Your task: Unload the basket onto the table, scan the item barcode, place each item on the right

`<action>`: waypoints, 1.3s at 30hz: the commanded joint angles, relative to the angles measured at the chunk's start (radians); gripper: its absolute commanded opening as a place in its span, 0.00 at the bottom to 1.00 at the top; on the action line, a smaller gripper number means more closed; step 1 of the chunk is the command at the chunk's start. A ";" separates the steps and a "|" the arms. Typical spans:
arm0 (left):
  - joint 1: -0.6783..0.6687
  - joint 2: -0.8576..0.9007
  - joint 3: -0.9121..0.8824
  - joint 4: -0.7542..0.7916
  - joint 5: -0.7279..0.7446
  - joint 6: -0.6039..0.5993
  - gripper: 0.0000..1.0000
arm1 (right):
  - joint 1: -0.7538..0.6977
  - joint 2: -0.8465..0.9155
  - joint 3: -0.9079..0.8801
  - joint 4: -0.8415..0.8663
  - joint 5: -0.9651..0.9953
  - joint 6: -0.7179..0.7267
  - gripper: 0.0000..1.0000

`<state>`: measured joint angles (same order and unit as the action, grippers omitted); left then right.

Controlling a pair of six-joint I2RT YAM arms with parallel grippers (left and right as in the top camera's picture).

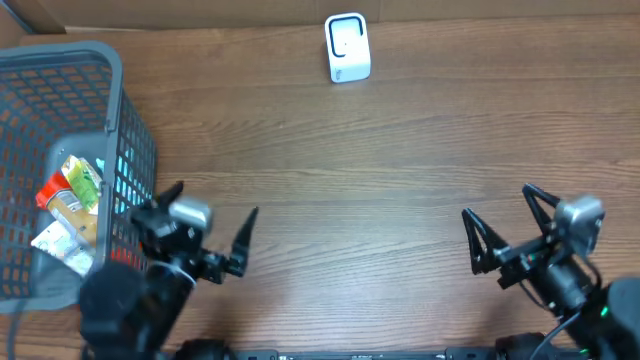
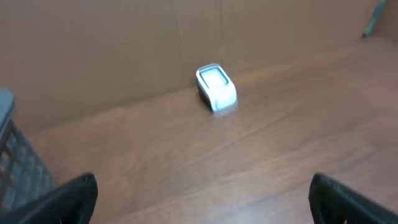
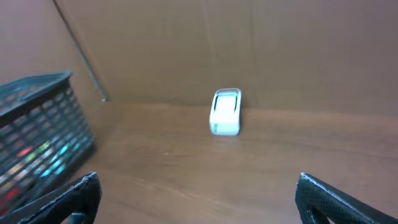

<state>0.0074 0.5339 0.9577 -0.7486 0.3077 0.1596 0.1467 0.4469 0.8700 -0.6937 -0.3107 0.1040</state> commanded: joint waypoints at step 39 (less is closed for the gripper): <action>0.681 0.820 0.698 -0.559 -0.411 -0.683 1.00 | 0.006 0.699 0.517 -0.554 -0.057 -0.034 1.00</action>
<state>0.6697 1.2778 1.6432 -1.2968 -0.0578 -0.5228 0.1467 1.1236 1.3605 -1.2491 -0.3767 0.0853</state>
